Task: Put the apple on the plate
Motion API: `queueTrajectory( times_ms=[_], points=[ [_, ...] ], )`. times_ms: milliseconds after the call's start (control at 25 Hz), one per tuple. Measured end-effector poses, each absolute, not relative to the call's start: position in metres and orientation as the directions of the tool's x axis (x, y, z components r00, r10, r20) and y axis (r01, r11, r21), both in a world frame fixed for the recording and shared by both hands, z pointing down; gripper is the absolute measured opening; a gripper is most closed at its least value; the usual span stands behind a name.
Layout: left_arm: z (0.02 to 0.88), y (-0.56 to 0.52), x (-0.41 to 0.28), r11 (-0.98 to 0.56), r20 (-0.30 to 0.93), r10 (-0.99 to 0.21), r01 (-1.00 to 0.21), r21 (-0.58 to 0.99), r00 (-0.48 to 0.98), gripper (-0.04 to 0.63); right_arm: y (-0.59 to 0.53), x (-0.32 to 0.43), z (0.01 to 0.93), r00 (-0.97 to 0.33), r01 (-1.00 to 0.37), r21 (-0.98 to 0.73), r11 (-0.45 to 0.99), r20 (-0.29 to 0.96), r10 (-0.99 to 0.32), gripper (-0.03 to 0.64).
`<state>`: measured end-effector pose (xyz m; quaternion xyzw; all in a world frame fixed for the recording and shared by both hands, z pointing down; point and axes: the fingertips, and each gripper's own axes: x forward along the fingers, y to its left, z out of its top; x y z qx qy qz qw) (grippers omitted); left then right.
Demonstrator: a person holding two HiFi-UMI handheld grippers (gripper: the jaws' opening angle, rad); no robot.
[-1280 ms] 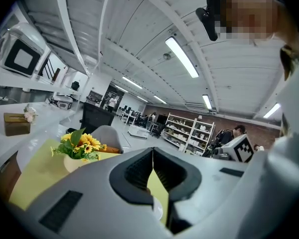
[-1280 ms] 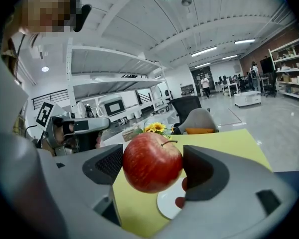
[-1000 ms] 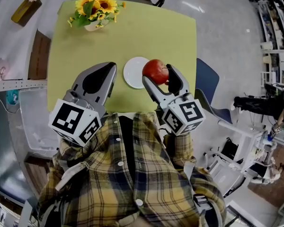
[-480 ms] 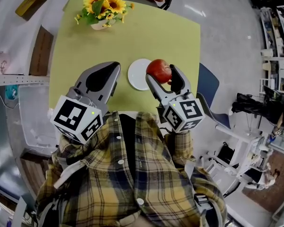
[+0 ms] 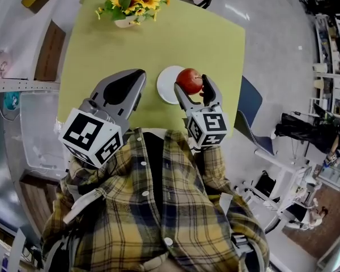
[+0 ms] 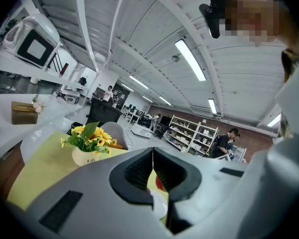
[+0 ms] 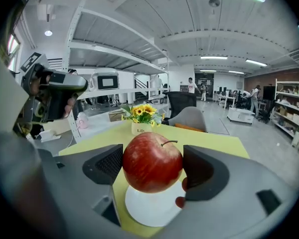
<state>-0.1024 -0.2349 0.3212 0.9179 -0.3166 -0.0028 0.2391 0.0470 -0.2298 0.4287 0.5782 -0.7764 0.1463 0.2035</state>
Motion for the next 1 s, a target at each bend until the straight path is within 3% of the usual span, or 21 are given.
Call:
queueTrajectory(
  times_ms=[1000],
  points=[
    [0.330,-0.229,-0.114,-0.654,0.165,-0.612,-0.612,0.445,0.774,0.009,-0.243,0.066,0.542,-0.145,-0.957,0.131,0.261,0.563,-0.813,0.364]
  ],
)
